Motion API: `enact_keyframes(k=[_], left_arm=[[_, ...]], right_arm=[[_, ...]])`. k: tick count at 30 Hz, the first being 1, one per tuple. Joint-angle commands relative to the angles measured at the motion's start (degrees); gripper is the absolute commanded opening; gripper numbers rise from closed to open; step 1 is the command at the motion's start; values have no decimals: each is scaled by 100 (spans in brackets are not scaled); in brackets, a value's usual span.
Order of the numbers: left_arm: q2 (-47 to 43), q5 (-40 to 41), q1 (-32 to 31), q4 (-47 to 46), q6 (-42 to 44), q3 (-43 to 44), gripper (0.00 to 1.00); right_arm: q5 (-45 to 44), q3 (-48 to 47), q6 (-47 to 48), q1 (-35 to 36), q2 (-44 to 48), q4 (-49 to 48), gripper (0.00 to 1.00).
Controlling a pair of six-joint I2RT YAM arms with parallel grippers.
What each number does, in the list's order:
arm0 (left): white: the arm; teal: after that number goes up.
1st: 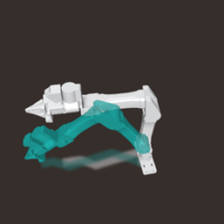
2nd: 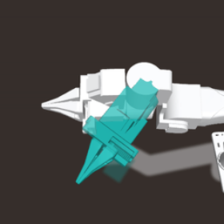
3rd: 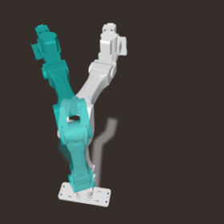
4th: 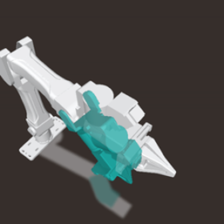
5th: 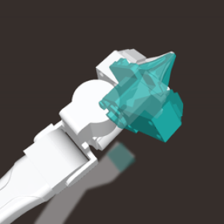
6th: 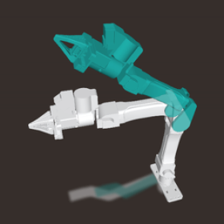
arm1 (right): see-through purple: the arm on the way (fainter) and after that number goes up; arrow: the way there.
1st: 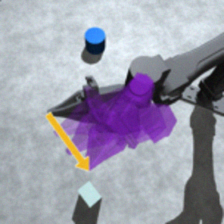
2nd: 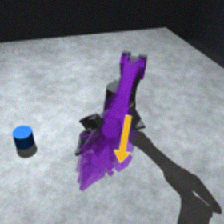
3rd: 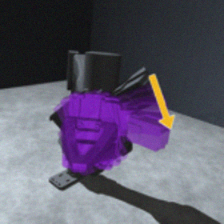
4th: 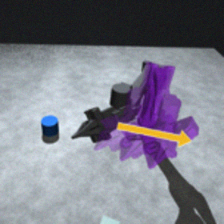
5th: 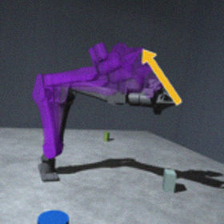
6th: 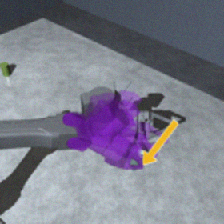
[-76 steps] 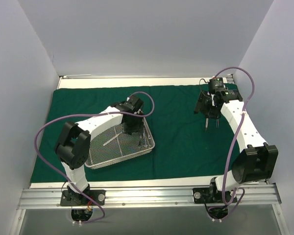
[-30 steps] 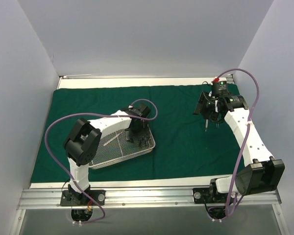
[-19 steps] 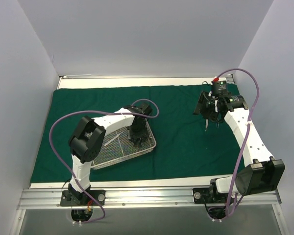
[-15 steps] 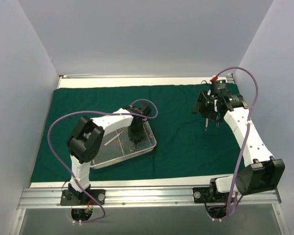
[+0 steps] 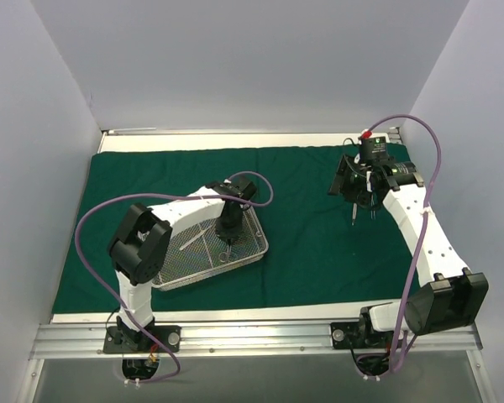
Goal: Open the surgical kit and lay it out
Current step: Pick up the medical item from the container, then place the medical item in the container.
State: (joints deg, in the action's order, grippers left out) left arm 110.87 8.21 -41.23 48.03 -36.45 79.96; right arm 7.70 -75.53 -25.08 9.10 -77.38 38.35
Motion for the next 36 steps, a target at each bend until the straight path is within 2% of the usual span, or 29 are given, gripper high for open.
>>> enact_keyframes(k=[1,6,7,11,15,20,22,25,26,28,32,36], left_arm=[[-671,-12,124,338,401,327,2],[-1417,-793,431,-29,874,-138,2],[-1489,-1203,580,-48,963,-278,2],[-1823,-2033,870,-592,1306,-745,2],[-1526,-2218,950,-585,1534,-623,2],[-910,-1797,942,-619,1982,-315,5],[-541,-1577,933,-628,2273,-139,9],[-75,-1437,950,-593,2589,159,28],[91,-1427,950,-637,2660,195,38],[241,-1296,950,-698,2748,282,46],[129,-1094,924,-628,2748,336,56],[-109,-1058,915,-558,2643,116,57]], right_arm=[[73,-278,47,65,-92,6,51],[231,-454,223,162,-391,32,51],[301,-454,232,179,-409,-2,51],[662,-402,215,215,-575,-178,51],[689,-410,144,285,-611,-284,51],[654,-174,135,294,-515,-372,51],[662,-94,117,294,-480,-381,51],[636,11,117,311,-383,-355,51],[627,46,126,311,-348,-337,51],[592,91,144,320,-330,-328,51],[636,135,161,320,-321,-284,51],[644,144,179,320,-312,-275,51]])
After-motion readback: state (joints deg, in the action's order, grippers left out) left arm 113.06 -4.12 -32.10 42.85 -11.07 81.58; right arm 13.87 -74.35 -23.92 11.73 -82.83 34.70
